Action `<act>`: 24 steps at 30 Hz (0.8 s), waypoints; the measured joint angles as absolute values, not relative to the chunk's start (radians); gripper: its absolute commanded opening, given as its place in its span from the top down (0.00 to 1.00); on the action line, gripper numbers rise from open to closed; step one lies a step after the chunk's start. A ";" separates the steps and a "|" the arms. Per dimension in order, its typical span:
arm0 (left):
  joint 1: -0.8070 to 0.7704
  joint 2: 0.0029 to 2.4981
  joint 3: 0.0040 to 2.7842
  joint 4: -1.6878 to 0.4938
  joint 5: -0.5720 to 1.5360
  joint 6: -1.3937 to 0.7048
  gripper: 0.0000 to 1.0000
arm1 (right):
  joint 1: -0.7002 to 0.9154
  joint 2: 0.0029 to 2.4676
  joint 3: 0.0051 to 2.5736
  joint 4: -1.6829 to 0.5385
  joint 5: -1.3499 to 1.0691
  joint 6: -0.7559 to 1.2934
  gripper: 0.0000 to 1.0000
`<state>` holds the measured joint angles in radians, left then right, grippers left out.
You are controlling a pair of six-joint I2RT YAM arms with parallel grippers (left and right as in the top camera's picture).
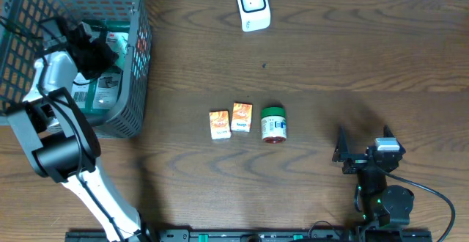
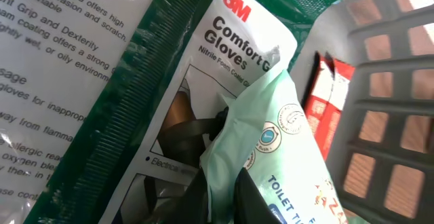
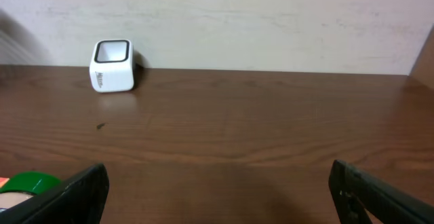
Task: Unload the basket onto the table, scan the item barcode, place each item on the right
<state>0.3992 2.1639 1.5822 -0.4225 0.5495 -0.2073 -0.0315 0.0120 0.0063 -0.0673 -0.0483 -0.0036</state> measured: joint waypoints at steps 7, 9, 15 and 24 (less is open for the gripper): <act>0.449 2.064 1.560 -0.443 0.599 -0.214 0.93 | -0.031 0.012 0.006 -0.067 -0.048 -0.004 0.01; 0.467 1.998 1.559 -0.439 0.601 -0.222 0.93 | -0.031 0.012 0.006 -0.067 -0.048 -0.004 0.01; 0.532 1.762 1.560 -0.422 0.605 -0.278 0.93 | -0.031 0.012 0.006 -0.067 -0.048 -0.004 0.01; 0.565 1.541 1.560 -0.500 0.644 -0.342 0.93 | -0.031 0.012 0.006 -0.068 -0.048 -0.004 0.01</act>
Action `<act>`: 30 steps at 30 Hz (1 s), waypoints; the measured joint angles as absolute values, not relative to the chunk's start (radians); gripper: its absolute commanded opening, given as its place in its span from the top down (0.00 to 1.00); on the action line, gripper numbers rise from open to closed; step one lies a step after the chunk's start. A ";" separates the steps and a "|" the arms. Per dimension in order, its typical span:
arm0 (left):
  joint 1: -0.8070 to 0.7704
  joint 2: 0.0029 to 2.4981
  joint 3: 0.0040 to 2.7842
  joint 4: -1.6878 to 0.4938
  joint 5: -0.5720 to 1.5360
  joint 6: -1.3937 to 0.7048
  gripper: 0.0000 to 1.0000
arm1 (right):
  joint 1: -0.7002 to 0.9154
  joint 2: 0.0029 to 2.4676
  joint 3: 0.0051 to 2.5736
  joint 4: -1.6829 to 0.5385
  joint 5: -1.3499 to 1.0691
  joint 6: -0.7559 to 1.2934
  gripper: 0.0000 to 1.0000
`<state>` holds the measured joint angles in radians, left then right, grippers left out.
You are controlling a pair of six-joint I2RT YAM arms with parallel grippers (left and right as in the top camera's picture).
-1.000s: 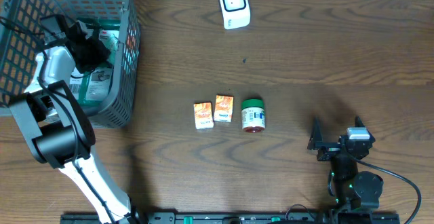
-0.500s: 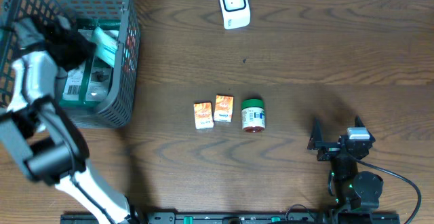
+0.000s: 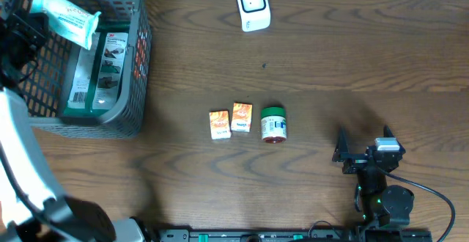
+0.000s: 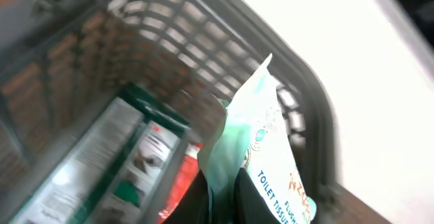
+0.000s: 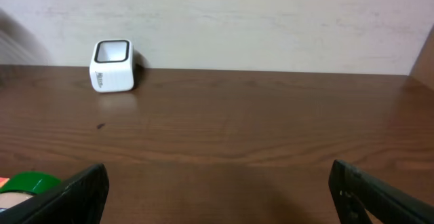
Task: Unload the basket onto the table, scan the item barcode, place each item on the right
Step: 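Lift the green tissue bag out and carry it toward the scanner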
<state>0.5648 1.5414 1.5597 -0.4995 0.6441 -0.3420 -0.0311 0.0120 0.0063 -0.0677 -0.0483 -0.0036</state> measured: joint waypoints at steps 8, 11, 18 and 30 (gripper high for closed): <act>0.480 1.398 1.561 -0.865 0.770 -0.308 0.93 | -0.031 0.012 0.006 -0.067 -0.048 -0.004 0.01; 0.385 1.406 1.561 -0.991 0.788 -0.236 0.93 | -0.031 0.012 0.006 -0.068 -0.048 -0.004 0.01; 0.179 1.454 1.561 -1.070 0.787 -0.088 0.92 | -0.031 0.012 0.006 -0.067 -0.048 -0.004 0.01; -0.165 1.466 1.561 -1.090 0.276 -0.140 0.93 | -0.031 0.012 0.006 -0.067 -0.048 -0.004 0.01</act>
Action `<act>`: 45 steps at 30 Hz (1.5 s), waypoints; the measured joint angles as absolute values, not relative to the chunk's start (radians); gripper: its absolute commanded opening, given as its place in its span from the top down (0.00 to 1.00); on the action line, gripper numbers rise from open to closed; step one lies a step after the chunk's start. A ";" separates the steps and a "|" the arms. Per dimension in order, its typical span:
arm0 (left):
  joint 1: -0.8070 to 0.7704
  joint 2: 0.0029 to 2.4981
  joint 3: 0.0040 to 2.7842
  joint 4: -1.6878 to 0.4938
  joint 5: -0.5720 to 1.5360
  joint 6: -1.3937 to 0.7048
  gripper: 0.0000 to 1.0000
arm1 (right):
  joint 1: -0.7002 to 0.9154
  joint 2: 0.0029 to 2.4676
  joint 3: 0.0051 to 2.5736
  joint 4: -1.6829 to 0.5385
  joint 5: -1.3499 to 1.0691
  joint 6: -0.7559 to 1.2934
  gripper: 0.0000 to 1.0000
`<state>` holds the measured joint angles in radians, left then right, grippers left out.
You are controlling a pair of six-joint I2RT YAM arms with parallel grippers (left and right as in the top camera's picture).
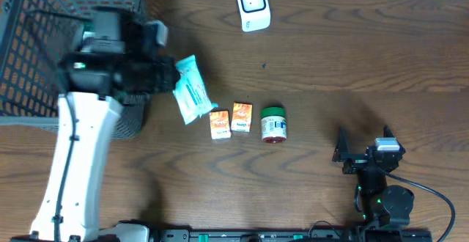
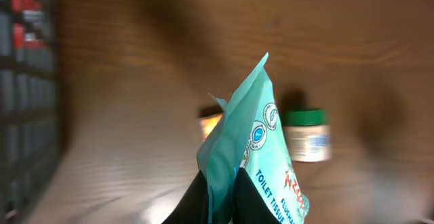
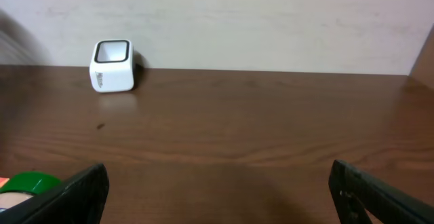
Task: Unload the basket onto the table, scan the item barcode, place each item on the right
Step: 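Lift the green tissue bag out and carry it toward the scanner, then lower the green tissue bag left of the orange packs and release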
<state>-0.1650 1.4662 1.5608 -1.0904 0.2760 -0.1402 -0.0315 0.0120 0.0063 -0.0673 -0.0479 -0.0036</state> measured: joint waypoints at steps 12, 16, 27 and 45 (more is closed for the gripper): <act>-0.570 1.644 1.561 -1.129 -0.522 -0.366 0.92 | -0.031 0.012 0.006 -0.067 -0.048 -0.004 0.01; -0.625 1.795 1.560 -1.133 -0.698 -0.451 0.93 | -0.031 0.012 0.006 -0.067 -0.048 -0.004 0.01; -0.630 2.091 1.559 -1.132 -0.916 -0.517 0.93 | -0.031 0.012 0.006 -0.067 -0.048 -0.004 0.01; -0.630 2.135 1.559 -1.092 -0.778 -0.524 0.92 | -0.031 0.012 0.006 -0.067 -0.048 -0.004 0.01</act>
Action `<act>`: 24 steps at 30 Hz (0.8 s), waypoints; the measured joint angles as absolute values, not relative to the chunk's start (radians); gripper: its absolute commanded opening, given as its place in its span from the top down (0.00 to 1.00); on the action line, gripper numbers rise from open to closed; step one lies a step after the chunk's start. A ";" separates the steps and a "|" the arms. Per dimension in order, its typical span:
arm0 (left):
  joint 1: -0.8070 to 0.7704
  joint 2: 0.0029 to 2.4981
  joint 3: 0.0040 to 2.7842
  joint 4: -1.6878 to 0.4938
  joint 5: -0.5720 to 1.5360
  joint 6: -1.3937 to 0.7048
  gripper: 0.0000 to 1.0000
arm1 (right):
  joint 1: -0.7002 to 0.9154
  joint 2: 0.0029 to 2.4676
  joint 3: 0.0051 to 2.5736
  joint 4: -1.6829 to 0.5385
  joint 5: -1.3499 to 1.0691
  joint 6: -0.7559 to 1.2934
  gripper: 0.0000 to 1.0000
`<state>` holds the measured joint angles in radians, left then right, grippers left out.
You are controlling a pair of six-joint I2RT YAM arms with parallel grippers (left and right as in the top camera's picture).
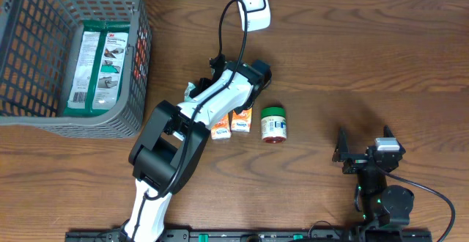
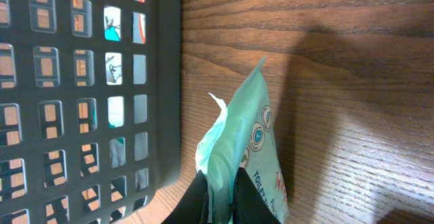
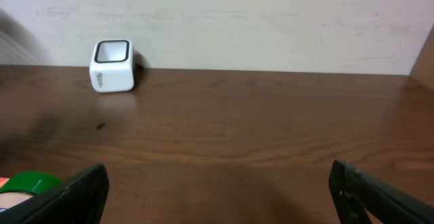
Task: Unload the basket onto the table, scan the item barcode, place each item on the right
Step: 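Lower the green tissue bag left of the orange packs and release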
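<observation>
A mint-green toilet tissue pack (image 2: 248,146) stands on edge between the fingers of my left gripper (image 2: 221,197), which is shut on its lower part. In the overhead view only a corner of the pack (image 1: 192,89) shows past the left arm, just right of the basket and low over the table. The white scanner (image 1: 251,6) stands at the far edge, also in the right wrist view (image 3: 112,66). My right gripper (image 1: 364,151) rests open at the front right, nothing between its fingers (image 3: 66,198).
A grey mesh basket (image 1: 139,59) at the far left holds a green glove pack (image 1: 99,66); its wall (image 2: 88,81) fills the left of the left wrist view. Two orange boxes (image 1: 241,122) and a green-lidded jar (image 1: 273,123) sit mid-table, partly under the left arm.
The left arm has swung round: its wrist is now right of the pack and faces the basket instead of the jar and boxes. The pack is still held, near the basket's right wall. Right arm unmoved.
My left gripper was shut on the tissue pack inside the basket, on top of the glove pack. Then it held the pack up above the basket, then over the table left of the orange boxes. Now it holds it beside the basket with the wrist turned.
</observation>
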<state>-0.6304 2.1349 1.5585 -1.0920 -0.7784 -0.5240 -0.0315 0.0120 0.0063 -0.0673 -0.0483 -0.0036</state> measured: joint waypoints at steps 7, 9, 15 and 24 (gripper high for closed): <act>-0.631 2.135 1.559 -1.091 -0.758 -0.523 0.86 | -0.031 0.012 0.006 -0.068 -0.048 -0.004 0.01; -0.630 2.135 1.559 -1.084 -0.742 -0.525 0.85 | -0.031 0.012 0.006 -0.067 -0.048 -0.004 0.01; -0.631 2.135 1.559 -1.039 -0.671 -0.523 0.83 | -0.031 0.012 0.006 -0.068 -0.048 -0.004 0.01; -0.630 2.135 1.569 -1.007 -0.489 -0.463 0.65 | -0.031 0.012 0.006 -0.067 -0.048 -0.004 0.01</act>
<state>-0.6304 2.1345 1.5688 -1.0065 -0.4892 -0.4629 -0.0311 0.0120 0.0063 -0.0673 -0.0483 -0.0036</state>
